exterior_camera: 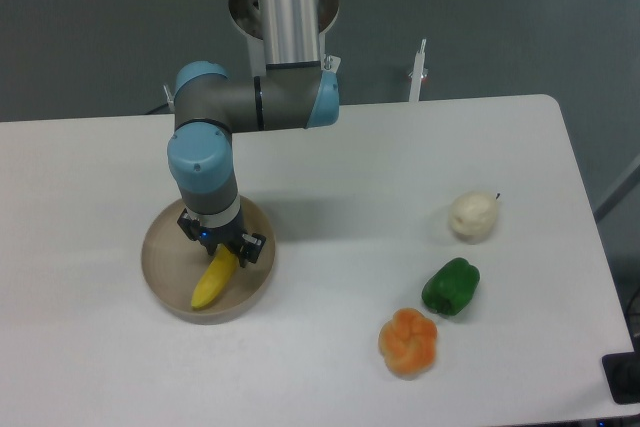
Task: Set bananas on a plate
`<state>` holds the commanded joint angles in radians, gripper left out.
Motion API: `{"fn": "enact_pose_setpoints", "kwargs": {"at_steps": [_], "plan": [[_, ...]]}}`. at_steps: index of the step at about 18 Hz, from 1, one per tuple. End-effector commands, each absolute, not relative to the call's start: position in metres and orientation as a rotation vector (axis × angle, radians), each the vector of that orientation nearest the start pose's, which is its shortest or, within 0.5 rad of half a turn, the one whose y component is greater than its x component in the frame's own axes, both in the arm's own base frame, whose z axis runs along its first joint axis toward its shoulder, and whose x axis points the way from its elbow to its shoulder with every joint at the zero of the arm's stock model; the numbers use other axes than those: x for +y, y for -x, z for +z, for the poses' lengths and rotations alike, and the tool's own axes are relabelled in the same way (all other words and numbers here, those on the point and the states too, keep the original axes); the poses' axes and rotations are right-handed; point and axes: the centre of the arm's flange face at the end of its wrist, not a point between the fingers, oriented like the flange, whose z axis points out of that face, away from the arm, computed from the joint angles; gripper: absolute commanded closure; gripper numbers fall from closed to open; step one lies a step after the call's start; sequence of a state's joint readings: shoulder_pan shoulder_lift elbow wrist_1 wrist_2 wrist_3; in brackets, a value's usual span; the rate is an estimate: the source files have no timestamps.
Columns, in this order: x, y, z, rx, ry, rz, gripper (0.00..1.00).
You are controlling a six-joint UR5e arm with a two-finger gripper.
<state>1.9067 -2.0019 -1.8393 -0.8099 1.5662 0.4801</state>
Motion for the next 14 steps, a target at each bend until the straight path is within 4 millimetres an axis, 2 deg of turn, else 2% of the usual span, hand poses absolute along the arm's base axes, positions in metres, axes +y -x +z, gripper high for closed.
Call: {"fn": "enact_pose_setpoints", "kwargs": {"at_steps": [2, 5, 7, 9, 11, 12, 14], "plan": [[0.597, 0.07, 0.211, 0.207, 3.062, 0.04, 0.0], [0.594, 0.092, 0.232, 0.156, 3.032, 0.07, 0.0], [0.599, 0.11, 0.254, 0.117, 2.995, 0.106, 0.0], [0.603, 0.149, 0.291, 0.045, 2.948, 0.208, 0.0], [0.604, 0.174, 0.304, 0.073, 2.934, 0.256, 0.0], [0.599, 0.199, 0.311, 0.114, 2.928, 0.282, 0.0], [0.589, 0.226, 0.315, 0.231, 2.928, 0.315, 0.0]]}}
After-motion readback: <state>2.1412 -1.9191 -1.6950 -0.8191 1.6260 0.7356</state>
